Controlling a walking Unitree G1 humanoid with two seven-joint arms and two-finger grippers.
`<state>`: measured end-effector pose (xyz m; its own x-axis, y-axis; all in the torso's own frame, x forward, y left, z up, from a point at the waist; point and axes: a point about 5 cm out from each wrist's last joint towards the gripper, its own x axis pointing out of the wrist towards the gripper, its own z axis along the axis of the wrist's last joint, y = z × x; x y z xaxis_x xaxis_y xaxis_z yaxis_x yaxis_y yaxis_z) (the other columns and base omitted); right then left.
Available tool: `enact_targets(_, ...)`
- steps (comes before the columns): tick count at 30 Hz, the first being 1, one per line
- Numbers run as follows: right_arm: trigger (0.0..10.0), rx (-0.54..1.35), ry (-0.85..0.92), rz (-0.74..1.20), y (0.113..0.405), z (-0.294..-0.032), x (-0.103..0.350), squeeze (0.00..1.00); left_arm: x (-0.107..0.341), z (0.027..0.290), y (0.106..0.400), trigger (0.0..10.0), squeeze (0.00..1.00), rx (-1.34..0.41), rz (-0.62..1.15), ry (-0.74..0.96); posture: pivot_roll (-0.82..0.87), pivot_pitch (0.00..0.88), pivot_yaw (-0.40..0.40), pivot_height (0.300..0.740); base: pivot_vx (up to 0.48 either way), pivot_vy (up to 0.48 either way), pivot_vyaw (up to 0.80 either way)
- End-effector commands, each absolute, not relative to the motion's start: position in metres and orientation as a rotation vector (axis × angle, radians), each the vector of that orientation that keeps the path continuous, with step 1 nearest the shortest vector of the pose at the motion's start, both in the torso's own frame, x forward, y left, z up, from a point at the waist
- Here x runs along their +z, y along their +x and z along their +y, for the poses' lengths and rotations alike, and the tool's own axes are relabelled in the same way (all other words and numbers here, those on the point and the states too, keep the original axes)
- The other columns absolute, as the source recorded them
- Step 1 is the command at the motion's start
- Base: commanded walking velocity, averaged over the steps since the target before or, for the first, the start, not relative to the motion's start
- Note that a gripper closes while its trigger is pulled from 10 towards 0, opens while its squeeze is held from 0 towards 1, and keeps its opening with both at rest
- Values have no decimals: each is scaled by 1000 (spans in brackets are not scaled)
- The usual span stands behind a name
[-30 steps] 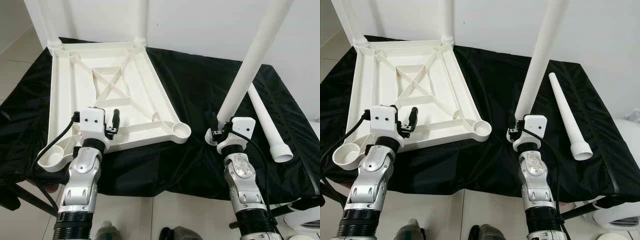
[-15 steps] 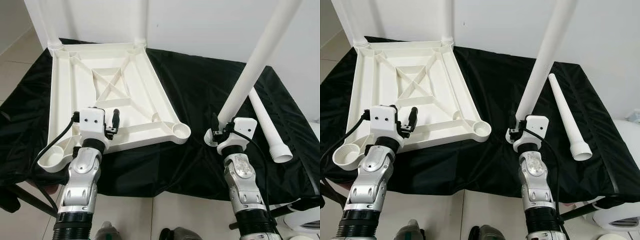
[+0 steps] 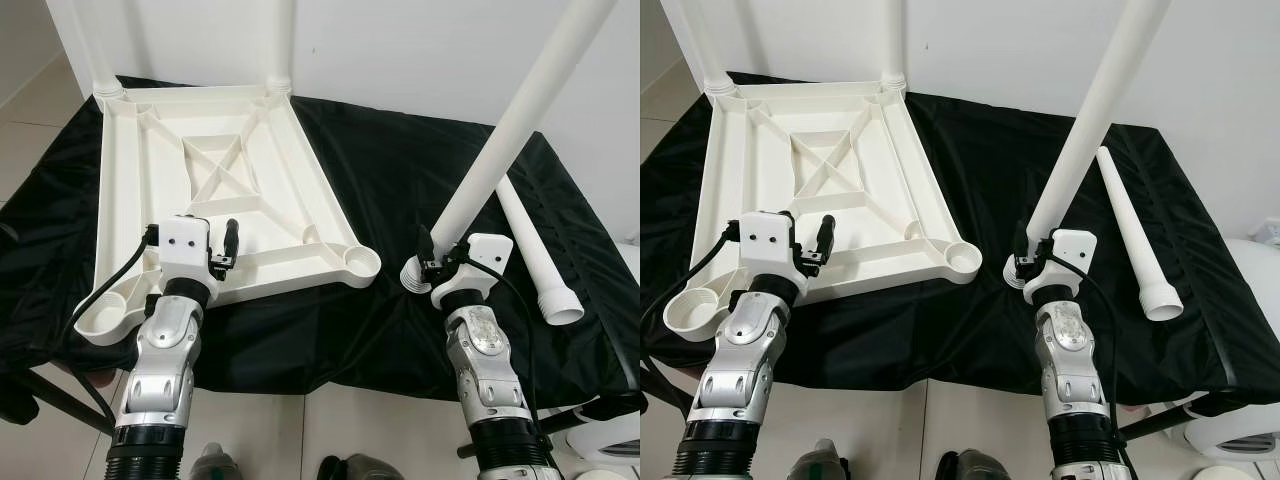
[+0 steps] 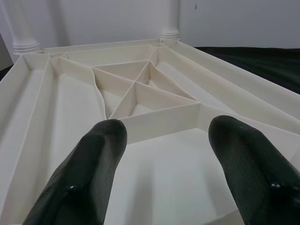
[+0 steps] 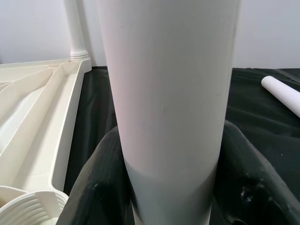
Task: Building children table
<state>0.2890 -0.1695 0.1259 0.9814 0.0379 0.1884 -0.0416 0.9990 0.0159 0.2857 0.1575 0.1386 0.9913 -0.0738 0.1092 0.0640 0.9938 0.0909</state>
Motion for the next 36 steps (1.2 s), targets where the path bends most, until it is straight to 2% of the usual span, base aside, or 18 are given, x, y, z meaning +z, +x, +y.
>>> enact_targets(1, 10000, 37, 7, -178, 288, -172, 125, 0, 141, 157, 285, 10000, 0, -52, -124, 84, 87, 13, -107, 740, 0, 0, 0)
enact_targets(36, 10000, 21, -4, -194, 291, -174, 129, 0, 148, 149, 291, 10000, 0, -95, -146, 82, 84, 21, -102, 740, 0, 0, 0)
